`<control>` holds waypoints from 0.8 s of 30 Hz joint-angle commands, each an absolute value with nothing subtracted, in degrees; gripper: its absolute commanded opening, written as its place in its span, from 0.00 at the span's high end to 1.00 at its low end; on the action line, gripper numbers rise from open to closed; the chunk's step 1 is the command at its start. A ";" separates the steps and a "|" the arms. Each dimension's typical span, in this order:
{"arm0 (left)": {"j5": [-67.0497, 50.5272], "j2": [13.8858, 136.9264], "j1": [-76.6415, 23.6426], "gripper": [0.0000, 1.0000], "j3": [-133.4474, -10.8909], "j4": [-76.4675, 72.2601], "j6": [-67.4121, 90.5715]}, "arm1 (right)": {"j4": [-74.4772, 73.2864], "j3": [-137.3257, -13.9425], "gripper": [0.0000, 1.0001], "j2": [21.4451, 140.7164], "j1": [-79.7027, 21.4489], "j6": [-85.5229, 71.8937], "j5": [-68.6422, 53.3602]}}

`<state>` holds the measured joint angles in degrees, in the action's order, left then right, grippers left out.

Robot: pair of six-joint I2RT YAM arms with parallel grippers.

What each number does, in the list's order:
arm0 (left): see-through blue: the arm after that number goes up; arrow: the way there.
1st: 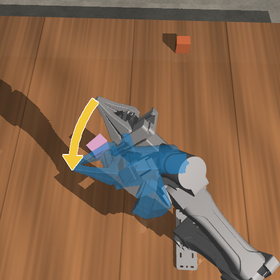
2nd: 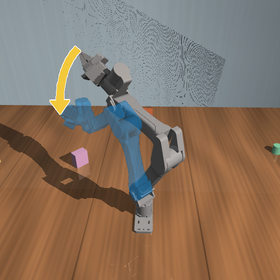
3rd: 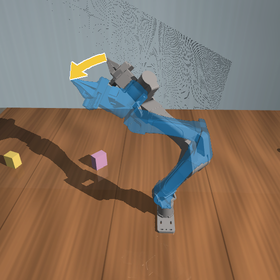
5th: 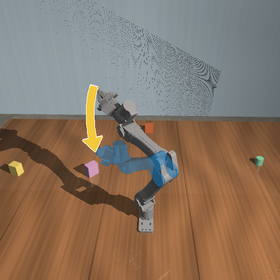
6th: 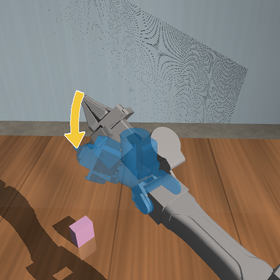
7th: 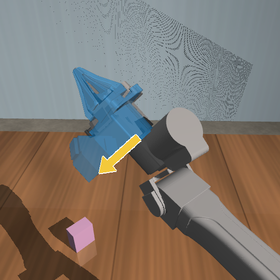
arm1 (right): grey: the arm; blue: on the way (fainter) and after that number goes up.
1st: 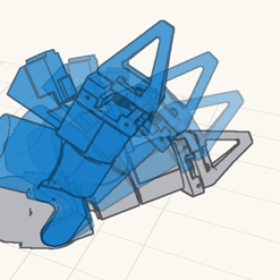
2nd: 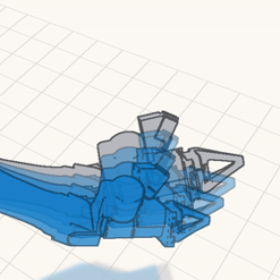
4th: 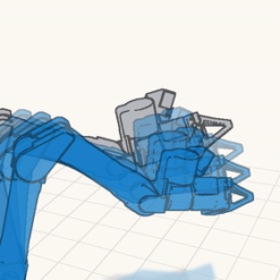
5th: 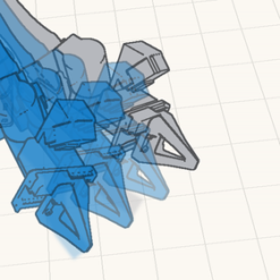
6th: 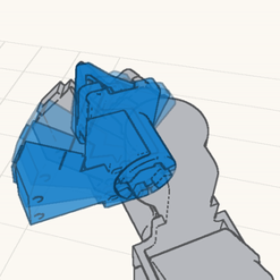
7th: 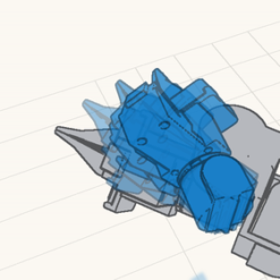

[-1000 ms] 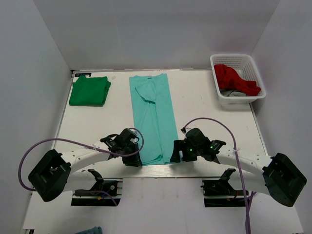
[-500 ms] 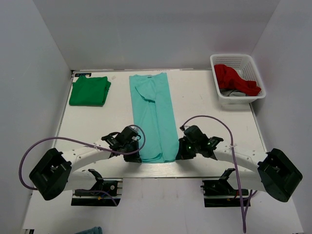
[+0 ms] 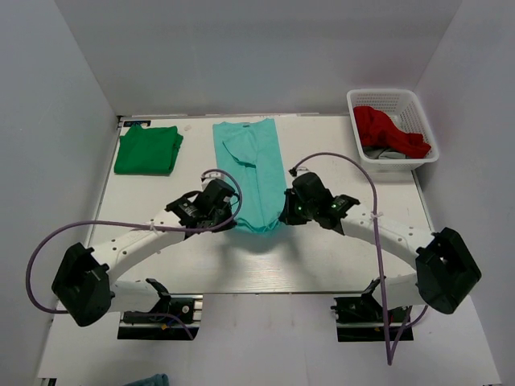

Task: Fold and stack the t-shirts
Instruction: Grab the bottom of the folded rectangular tshirt with both arms, then fold the folded rectangular tshirt in 1/3 of the way

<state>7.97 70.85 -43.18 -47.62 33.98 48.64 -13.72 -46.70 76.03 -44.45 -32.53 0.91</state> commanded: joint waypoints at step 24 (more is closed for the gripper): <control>28.75 101.24 -30.33 1.00 -81.03 31.46 41.49 | -11.69 -81.21 1.00 103.34 -30.68 -24.79 0.62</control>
<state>29.30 100.79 -31.59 -77.89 33.98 44.91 -13.91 -77.41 101.95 -31.77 -26.72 2.63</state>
